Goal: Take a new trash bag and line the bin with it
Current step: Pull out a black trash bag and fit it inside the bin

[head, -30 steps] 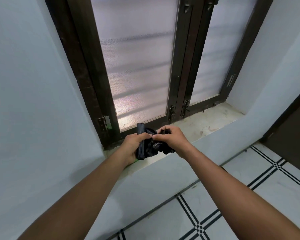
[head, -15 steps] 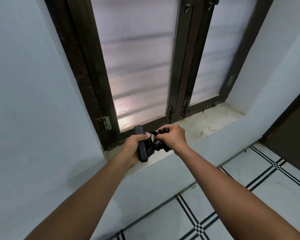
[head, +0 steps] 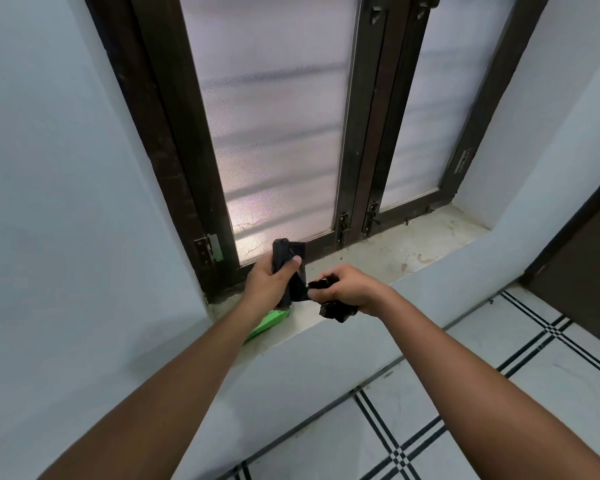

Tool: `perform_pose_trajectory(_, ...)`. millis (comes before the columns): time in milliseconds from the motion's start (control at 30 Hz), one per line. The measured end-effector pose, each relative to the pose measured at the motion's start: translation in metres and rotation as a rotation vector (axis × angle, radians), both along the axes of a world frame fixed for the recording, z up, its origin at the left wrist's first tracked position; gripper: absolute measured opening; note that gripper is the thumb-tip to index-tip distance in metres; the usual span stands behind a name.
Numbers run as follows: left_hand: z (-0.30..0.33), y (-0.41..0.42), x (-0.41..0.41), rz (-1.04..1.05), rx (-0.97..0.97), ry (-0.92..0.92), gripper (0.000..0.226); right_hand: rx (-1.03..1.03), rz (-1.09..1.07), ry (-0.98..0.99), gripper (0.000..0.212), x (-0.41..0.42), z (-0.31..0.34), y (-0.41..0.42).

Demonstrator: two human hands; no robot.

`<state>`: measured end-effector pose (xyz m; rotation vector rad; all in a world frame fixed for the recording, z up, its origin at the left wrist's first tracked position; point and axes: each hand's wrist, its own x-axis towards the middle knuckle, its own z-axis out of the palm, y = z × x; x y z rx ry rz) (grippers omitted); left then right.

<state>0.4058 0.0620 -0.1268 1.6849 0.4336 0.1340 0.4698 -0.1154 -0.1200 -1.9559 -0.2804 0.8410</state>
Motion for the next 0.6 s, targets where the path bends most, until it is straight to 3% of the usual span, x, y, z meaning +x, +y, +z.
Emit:
perform_pose_trajectory(67, -0.001, -0.003, -0.002, -0.004, 0.090, -0.013, 0.012, -0.126, -0.033, -0.145, 0.022, -0.001, -0.002, 0.005)
perform_pose_trajectory(133, -0.003, -0.006, -0.002, 0.058, 0.093, -0.035, 0.013, -0.098, -0.145, -0.198, 0.011, -0.003, -0.005, 0.011)
perform_pose_trajectory(200, -0.006, -0.011, 0.000, 0.148, -0.017, -0.038, 0.015, 0.055, -0.303, -0.114, 0.004, -0.008, -0.007, 0.020)
perform_pose_trajectory(333, -0.009, -0.021, 0.007, 0.381, -0.360, -0.017, 0.018, 0.292, -0.588, 0.081, 0.018, -0.012, -0.014, 0.040)
perform_pose_trajectory(467, -0.006, -0.022, 0.013, 0.552, -0.568, -0.022, 0.018, 0.725, -0.994, 0.541, 0.025, -0.013, -0.011, 0.042)
perform_pose_trajectory(600, -0.014, -0.016, 0.010, 0.479, -0.541, 0.019, 0.023, 0.699, -0.937, 0.522, 0.010, -0.016, -0.016, 0.033)
